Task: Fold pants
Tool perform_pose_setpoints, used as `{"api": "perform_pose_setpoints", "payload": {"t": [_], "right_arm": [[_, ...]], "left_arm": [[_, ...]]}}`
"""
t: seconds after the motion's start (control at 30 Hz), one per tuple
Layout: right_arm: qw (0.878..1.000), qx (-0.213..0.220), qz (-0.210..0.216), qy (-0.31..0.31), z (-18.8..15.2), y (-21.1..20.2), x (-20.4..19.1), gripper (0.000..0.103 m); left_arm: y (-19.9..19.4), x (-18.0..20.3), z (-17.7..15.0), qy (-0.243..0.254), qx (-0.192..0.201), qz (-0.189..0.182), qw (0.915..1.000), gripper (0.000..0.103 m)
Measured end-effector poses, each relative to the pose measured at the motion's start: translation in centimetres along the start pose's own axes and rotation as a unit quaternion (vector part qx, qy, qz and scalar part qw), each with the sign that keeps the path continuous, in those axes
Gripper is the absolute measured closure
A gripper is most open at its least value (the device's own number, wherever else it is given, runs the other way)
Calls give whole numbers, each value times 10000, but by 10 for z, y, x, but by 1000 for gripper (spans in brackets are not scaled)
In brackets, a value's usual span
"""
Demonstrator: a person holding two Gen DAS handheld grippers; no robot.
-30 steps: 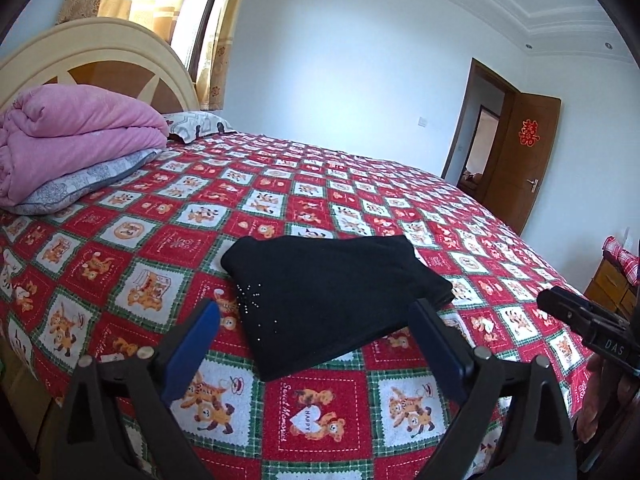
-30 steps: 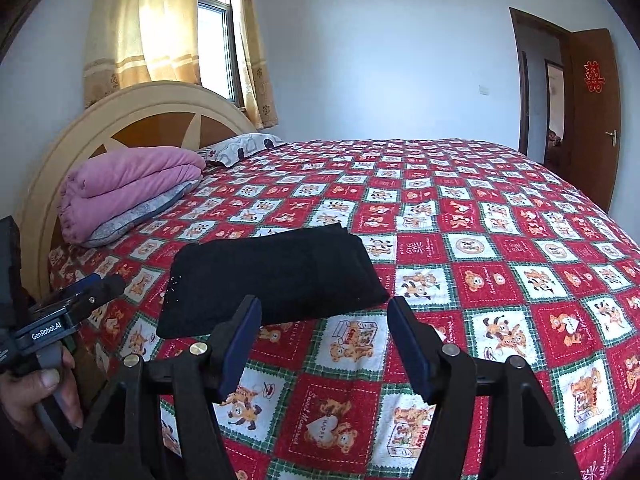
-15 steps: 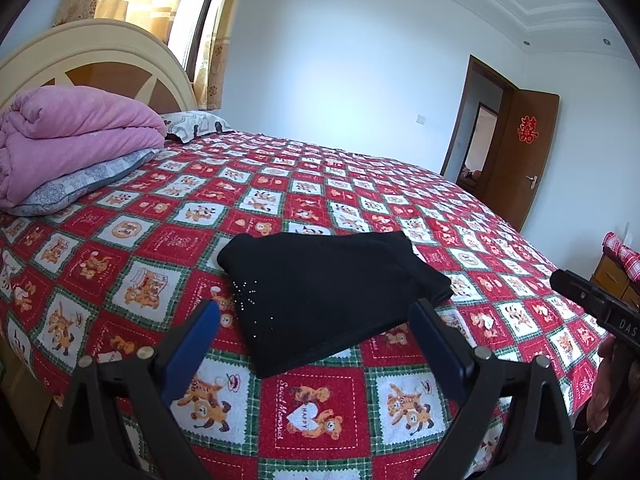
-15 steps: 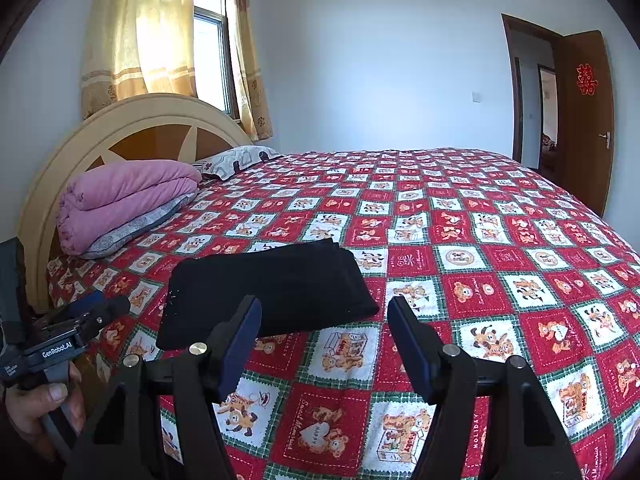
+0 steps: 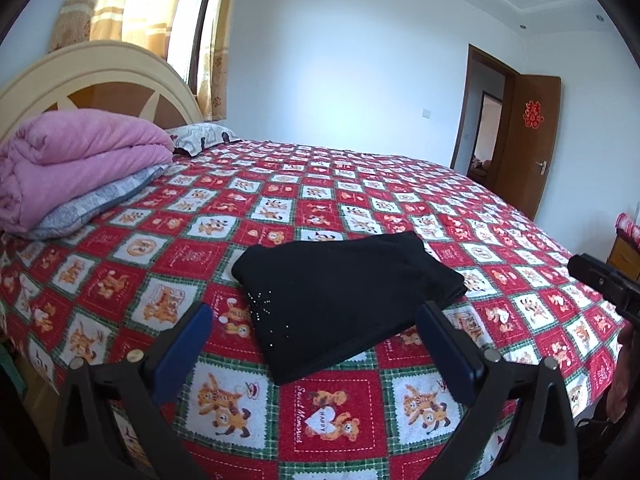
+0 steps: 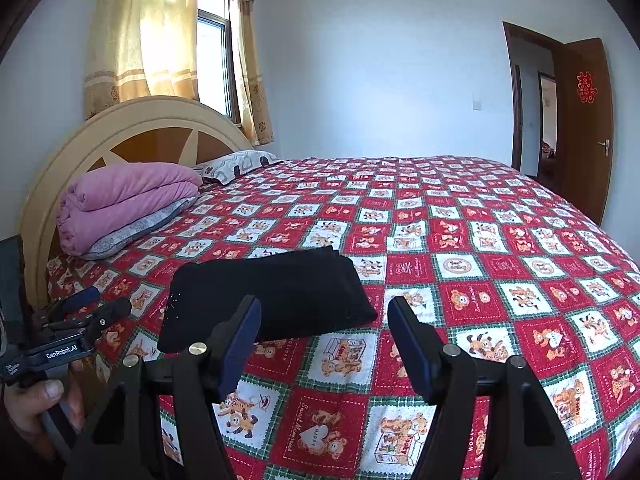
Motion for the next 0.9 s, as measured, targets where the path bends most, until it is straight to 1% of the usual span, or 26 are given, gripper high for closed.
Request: {"api": "perform_pose_setpoints", "payload": {"t": [0.03,0.1,0.2,0.27,0.37,0.43,0.6,0.8,0.9], "right_arm": [[10000,27,-2,-18,1,-2,0,36],[10000,65,-9,-57,3,-4,-2,36],[9999,103,-16,-112,4,-6,-4,36],[9999,102,-24,-137,4,-5,-6,36],[9999,76,-25,-150,3,-4,-6,36],[9999,70,-26,-155,2,-4,-6,36],[9999,56,-25,-148,1,-2,-5,36],[9999,12,-28,-144,-2,0,-4,36],[9999,-12,-21,-142,-3,1,-5,36]], "left_arm": [[-1,0,1,20,30,58,10000,0],[-2,1,4,92,76,292,9995,0],[-2,0,6,9,36,260,9997,0],[-2,0,6,33,63,302,9995,0],[-2,4,6,196,85,583,9981,0],[-3,8,5,296,125,667,9973,0],[-5,7,3,174,171,438,9987,0],[-7,8,3,228,312,454,9982,0],[-6,9,3,207,250,376,9988,0]]}}
Point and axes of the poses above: each gripper's, at about its wrist camera, not at the fingertips, and y roughly the way its jaws point, x to its right, z to its top, the point moved 1 cm from there along y, roughly the way its jaws point, and after that the axes turned 9 degrees about x, right-handed, at the moved point
